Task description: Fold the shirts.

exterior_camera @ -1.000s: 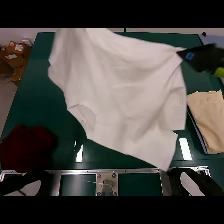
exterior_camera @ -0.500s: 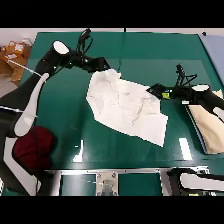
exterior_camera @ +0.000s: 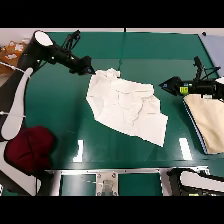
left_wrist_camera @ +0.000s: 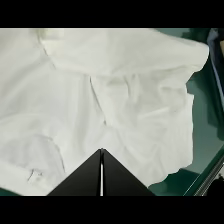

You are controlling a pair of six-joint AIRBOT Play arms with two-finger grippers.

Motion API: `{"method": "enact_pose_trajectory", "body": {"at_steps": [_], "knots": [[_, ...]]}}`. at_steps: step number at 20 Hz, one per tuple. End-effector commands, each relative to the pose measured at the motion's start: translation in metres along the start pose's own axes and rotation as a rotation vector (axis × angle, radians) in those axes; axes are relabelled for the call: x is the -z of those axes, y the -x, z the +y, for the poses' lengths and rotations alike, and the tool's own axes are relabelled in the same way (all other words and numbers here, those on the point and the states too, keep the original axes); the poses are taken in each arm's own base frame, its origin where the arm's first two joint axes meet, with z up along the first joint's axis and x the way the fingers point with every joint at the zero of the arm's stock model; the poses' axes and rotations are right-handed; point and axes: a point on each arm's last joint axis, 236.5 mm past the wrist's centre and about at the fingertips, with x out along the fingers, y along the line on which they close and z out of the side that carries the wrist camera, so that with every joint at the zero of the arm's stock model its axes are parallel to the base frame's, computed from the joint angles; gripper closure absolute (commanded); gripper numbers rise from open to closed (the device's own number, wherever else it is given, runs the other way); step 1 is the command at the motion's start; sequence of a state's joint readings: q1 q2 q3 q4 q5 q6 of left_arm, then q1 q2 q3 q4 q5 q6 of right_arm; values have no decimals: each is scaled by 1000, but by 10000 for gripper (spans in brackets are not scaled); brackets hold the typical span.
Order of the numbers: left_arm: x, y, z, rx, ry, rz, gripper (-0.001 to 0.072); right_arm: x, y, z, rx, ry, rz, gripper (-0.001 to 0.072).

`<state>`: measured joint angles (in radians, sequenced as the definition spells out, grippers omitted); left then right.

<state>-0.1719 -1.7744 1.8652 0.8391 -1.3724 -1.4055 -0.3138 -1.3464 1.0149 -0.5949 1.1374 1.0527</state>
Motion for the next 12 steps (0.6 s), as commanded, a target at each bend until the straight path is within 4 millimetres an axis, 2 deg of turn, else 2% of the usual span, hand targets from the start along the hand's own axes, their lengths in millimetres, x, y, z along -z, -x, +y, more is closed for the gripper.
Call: {"method": "enact_pose_trajectory", "body": {"at_steps": [1, 4, 5, 6, 8, 10, 12], "knots": [[40, 21, -1, -174, -46, 124, 686, 71, -17, 9, -6, -12, 141, 301], [91, 11, -25, -180, -67, 182, 686, 135, -60, 9, 31, 6, 244, 269], [111, 3, -27, -178, -48, 186, 686, 148, -74, 9, 49, 32, 264, 270], [134, -7, -28, -176, -15, 175, 686, 156, -85, 12, 61, 58, 276, 270], [173, -29, -28, -151, 90, 121, 686, 157, -102, 14, 86, 100, 262, 270], [200, -55, -26, -113, 218, 54, 684, 155, -114, 15, 93, 115, 267, 277], [218, -86, -29, -62, 318, 5, 679, 154, -120, 12, 96, 107, 280, 293]]}}
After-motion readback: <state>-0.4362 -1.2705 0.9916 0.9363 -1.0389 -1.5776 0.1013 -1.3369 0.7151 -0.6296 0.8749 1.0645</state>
